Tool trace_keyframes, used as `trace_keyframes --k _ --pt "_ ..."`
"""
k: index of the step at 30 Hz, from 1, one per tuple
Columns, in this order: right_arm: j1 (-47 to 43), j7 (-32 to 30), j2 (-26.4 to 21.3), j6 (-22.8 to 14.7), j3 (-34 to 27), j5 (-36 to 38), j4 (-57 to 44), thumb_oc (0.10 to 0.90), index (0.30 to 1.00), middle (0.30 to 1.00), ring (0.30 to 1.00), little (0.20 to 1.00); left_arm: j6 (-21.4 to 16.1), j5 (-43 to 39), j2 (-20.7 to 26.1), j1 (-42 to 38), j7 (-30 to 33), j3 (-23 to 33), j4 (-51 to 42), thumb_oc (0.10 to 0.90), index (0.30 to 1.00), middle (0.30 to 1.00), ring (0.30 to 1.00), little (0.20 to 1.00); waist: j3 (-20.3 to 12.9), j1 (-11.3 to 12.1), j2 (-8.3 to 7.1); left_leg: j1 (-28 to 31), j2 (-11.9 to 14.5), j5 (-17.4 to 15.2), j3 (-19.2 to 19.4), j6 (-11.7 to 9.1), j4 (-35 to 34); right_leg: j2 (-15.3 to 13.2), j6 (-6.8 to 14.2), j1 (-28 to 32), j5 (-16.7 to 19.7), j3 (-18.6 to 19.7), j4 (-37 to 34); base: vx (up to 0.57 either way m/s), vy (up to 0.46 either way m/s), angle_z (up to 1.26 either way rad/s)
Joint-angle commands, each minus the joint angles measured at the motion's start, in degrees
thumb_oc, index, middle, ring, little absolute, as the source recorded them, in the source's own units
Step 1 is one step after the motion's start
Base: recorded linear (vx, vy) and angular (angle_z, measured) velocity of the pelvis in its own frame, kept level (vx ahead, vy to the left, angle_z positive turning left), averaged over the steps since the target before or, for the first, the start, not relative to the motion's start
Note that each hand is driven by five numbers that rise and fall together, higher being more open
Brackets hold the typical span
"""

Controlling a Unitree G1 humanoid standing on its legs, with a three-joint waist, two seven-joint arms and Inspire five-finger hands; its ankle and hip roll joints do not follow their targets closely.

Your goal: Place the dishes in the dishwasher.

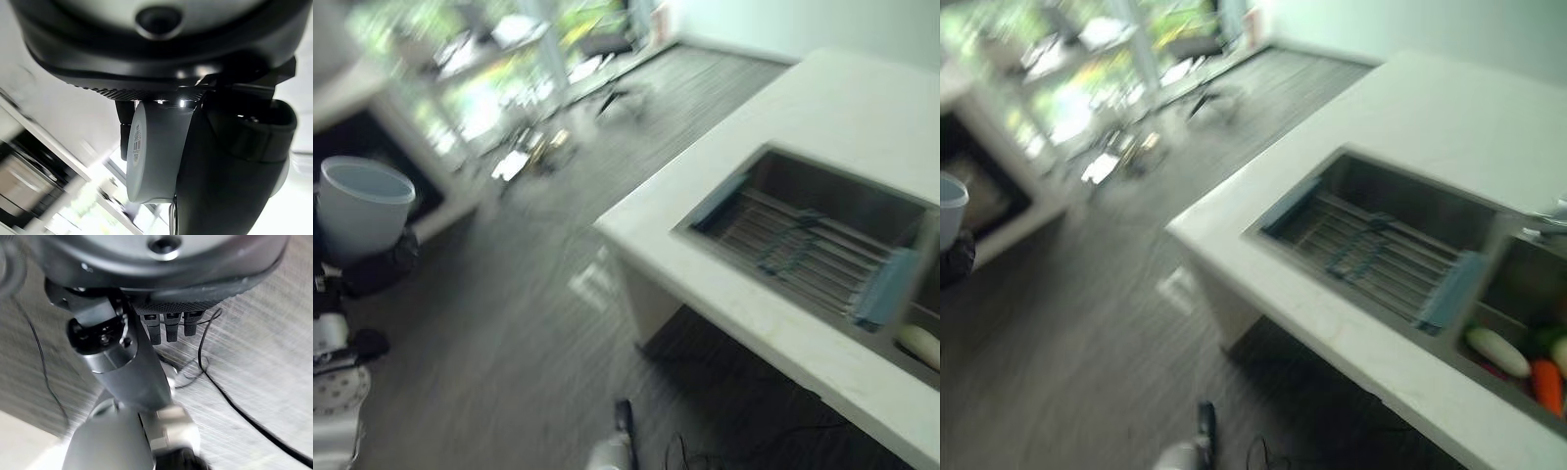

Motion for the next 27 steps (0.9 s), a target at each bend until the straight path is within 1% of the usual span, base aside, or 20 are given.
trace_keyframes --k 1,3,4,6,8,9,11,12,13,14,15,16,17,18,19,20,22,27 --pt "-2.0 2.0 0.4 -2.7 -0.1 6.9 0.5 0.8 0.9 0.9 0.9 0.9 -8.2 1.1 8.8 -5.5 4.0 2.7 -3.7 0.4 0.3 0.3 0.3 0.3 -1.8 -6.6 3.37 1.7 -1.9 -5.0 -4.0 -0.8 6.2 -1.5 8.2 4.9 -2.2 1.4 -4.1 -0.13 0.315 1.72" --pt "-1.8 1.2 0.8 -3.3 -0.7 6.9 0.5 0.8 0.9 0.9 0.9 0.9 -7.8 0.4 8.4 -6.0 3.0 1.8 -5.0 0.4 0.3 0.3 0.3 0.3 -2.2 -6.4 3.63 1.2 -2.4 -5.3 -4.3 -1.0 6.2 -1.9 8.4 5.2 -2.1 0.9 -4.1 -0.04 0.268 1.21" --pt "-1.9 0.5 1.2 -3.4 -1.1 6.8 0.5 0.8 0.9 0.9 0.9 0.9 -7.4 -0.3 8.0 -6.4 1.8 1.2 -5.9 0.4 0.3 0.3 0.3 0.3 -2.6 -6.1 3.81 1.2 -3.3 -5.9 -5.0 -0.8 6.2 -2.2 8.8 5.3 -1.9 0.7 -4.1 -0.02 0.305 0.7" --pt "-2.2 -1.0 1.8 -3.8 -1.5 6.3 0.4 0.8 0.9 0.9 0.9 0.9 -5.4 -1.4 6.7 -6.8 -0.3 -0.3 -7.6 0.4 0.3 0.3 0.3 0.3 -3.1 -5.1 3.93 1.4 -5.3 -7.6 -6.6 -0.2 6.2 -3.3 9.9 5.5 -1.4 0.5 -4.1 -0.01 0.388 0.44" --pt "-2.5 -2.4 2.9 -4.0 -1.7 4.9 -0.8 0.8 0.9 0.9 0.9 0.9 -4.2 -1.0 5.1 -7.0 -1.9 -2.5 -8.6 0.4 0.3 0.3 0.3 0.3 -3.6 -4.2 3.79 1.8 -7.1 -8.9 -7.1 0.7 6.2 -4.6 11.0 6.2 -0.6 -0.4 -4.1 0.02 0.373 0.1" --pt "-2.6 -3.0 3.4 -4.1 -1.4 4.6 -1.5 0.8 0.9 0.9 0.9 0.9 -3.9 -0.7 4.4 -7.2 -2.1 -3.6 -9.0 0.4 0.3 0.3 0.3 0.3 -3.7 -3.9 3.7 1.8 -7.8 -9.4 -7.4 1.2 6.2 -4.7 11.0 6.8 -0.3 -0.7 -4.1 0.05 0.325 0.1" --pt "-2.5 -4.9 4.6 -4.2 -0.9 4.6 -3.9 0.8 0.9 0.9 0.9 0.9 -3.4 0.4 2.7 -8.2 -2.7 -6.1 -10.0 0.4 0.3 0.3 0.3 0.3 -3.5 -3.5 3.61 2.0 -9.2 -10.2 -8.6 2.4 6.2 -4.1 10.5 7.8 0.2 -0.7 -4.1 0.08 0.264 0.12" --pt "-2.5 -6.3 5.7 -3.5 -0.6 5.1 -6.3 0.8 0.9 0.9 0.9 0.9 -3.4 1.6 1.1 -9.4 -2.9 -8.6 -10.5 0.4 0.3 0.3 0.3 0.3 -2.9 -4.1 3.75 2.1 -10.2 -10.9 -10.1 3.5 6.2 -2.6 9.9 8.1 1.8 0.9 -4.1 0.08 0.218 0.15" --pt "-2.4 -6.5 5.9 -3.2 -0.6 4.9 -7.0 0.8 0.9 0.9 0.9 0.9 -3.4 1.8 0.9 -9.8 -2.9 -9.2 -10.4 0.4 0.3 0.3 0.3 0.3 -2.7 -4.3 3.87 2.2 -10.4 -11.0 -10.6 3.8 6.2 -2.3 9.9 8.1 2.4 1.2 -4.1 0.1 0.178 0.25" --pt "-2.1 -7.2 6.7 -3.2 -0.4 6.1 -8.1 0.8 0.9 0.9 0.9 0.9 -4.8 2.5 0.2 -11.6 -3.5 -12.2 -9.8 0.4 0.3 0.3 0.3 0.3 -1.9 -6.0 3.94 2.2 -11.5 -11.6 -13.6 5.0 6.2 0.3 10.0 7.2 3.5 6.0 -4.1 -0.01 0.058 0.47" --pt "-1.7 -7.6 7.3 -3.8 -0.4 6.7 -8.8 0.8 0.9 0.9 0.9 0.9 -6.7 3.1 -0.4 -13.8 -3.8 -15.1 -8.6 0.4 0.3 0.3 0.3 0.3 -0.8 -8.0 4.12 1.4 -12.5 -10.6 -16.5 6.0 6.2 3.3 9.1 5.1 3.4 10.0 -4.1 0.0 0.022 1.16" --pt "-1.5 -7.8 7.7 -4.6 -0.1 6.8 -9.0 0.8 0.9 0.9 0.9 0.9 -7.3 3.9 -0.8 -15.4 -3.8 -17.2 -8.2 0.4 0.3 0.3 0.3 0.3 -0.4 -9.7 3.81 1.1 -13.8 -10.4 -19.3 6.4 6.2 5.2 8.9 3.5 1.9 14.8 -4.1 -0.02 -0.024 2.13" --pt "-1.4 -8.0 7.7 -4.8 0.2 7.2 -8.8 0.8 0.9 0.9 0.9 0.9 -7.4 5.1 -1.0 -16.7 -3.6 -18.8 -8.1 0.4 0.3 0.3 0.3 0.3 -0.2 -10.6 3.21 1.0 -15.1 -10.4 -21.1 6.6 6.2 5.5 9.1 2.3 1.0 18.6 -4.1 0.09 -0.055 2.65" --pt "-1.1 -8.1 7.6 -4.6 0.2 7.2 -8.3 0.8 0.9 0.9 0.9 0.9 -6.8 6.6 -1.2 -18.0 -3.3 -20.1 -8.4 0.4 0.3 0.3 0.3 0.3 -0.2 -11.6 2.34 0.7 -16.7 -10.6 -23.0 6.7 6.2 5.7 9.8 0.1 1.2 23.3 -4.1 0.12 -0.094 2.59" --pt "-1.0 -7.8 7.5 -4.4 -0.2 7.3 -7.1 0.8 0.9 0.9 0.9 0.9 -7.1 6.8 -1.2 -18.8 -3.6 -21.0 -8.2 0.4 0.3 0.3 0.3 0.3 -0.5 -12.1 2.1 0.2 -17.3 -10.5 -24.3 6.9 6.2 6.3 10.4 -1.5 2.1 26.2 -4.1 0.18 -0.173 1.71" --pt "-1.3 -6.0 6.7 -4.7 -0.5 5.4 -3.2 0.8 0.9 0.9 0.9 0.9 -6.5 7.5 -1.1 -18.9 -4.4 -20.9 -8.3 0.4 0.3 0.3 0.3 0.3 -1.2 -11.2 1.31 -0.2 -16.6 -10.4 -23.6 6.4 6.2 5.6 10.8 -1.2 1.6 25.5 -4.1 0.16 -0.204 1.13" --pt "-2.3 -3.8 5.7 -6.2 -0.1 4.8 0.2 0.8 0.9 0.9 0.9 0.9 -5.4 8.6 -0.9 -18.4 -4.3 -20.9 -9.6 0.4 0.3 0.3 0.3 0.3 -2.2 -9.5 0.87 -0.5 -15.0 -10.4 -22.5 5.4 6.2 5.0 10.5 -0.6 0.2 23.3 -4.1 0.12 -0.199 0.87" --pt "-3.5 -2.6 4.7 -8.0 1.2 5.2 0.3 0.8 0.9 0.9 0.9 0.9 -4.1 8.7 0.1 -16.9 -3.1 -19.3 -11.5 0.4 0.3 0.3 0.3 0.3 -2.6 -8.2 0.77 -0.2 -13.8 -10.3 -22.3 4.3 6.2 5.0 9.8 0.2 -1.5 21.9 -4.1 0.03 -0.1 0.42"
